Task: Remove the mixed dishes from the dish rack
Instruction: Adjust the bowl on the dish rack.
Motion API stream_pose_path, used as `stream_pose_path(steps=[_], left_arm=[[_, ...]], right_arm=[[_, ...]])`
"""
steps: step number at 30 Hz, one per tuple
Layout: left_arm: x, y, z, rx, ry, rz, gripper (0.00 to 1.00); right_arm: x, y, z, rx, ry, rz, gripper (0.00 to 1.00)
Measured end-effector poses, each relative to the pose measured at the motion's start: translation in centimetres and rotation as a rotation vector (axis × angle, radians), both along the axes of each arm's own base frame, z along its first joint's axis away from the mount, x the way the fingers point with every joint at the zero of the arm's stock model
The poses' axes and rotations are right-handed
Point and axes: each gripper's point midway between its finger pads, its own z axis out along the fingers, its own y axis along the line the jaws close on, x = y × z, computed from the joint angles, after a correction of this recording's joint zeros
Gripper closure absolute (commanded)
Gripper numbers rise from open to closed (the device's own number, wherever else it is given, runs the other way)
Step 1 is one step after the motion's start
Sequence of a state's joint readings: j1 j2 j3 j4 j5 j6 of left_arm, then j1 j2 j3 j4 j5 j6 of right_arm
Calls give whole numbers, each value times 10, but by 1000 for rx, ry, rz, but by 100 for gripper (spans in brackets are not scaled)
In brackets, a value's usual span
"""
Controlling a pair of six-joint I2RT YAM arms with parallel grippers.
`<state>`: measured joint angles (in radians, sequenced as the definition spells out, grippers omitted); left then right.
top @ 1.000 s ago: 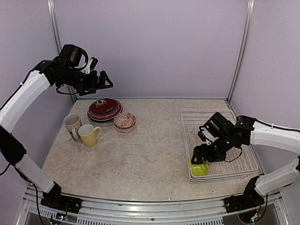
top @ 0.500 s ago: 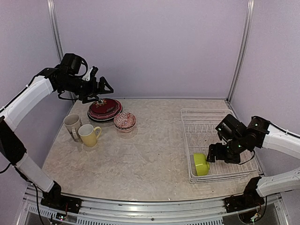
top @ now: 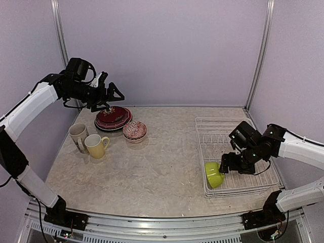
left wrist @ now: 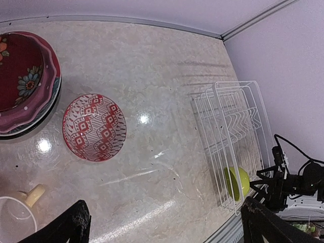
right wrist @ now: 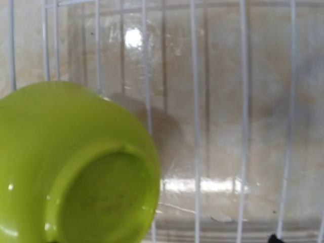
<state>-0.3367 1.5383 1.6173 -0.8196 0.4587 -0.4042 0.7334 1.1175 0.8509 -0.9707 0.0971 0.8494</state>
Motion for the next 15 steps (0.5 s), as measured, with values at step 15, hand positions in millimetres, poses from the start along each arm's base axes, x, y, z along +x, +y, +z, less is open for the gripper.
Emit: stream_pose_path(steps=[15], left_arm=[[-1,-1,1,-11,1,-10,1]], right_arm=[[-5,-91,-11,-193,15,-288,17]])
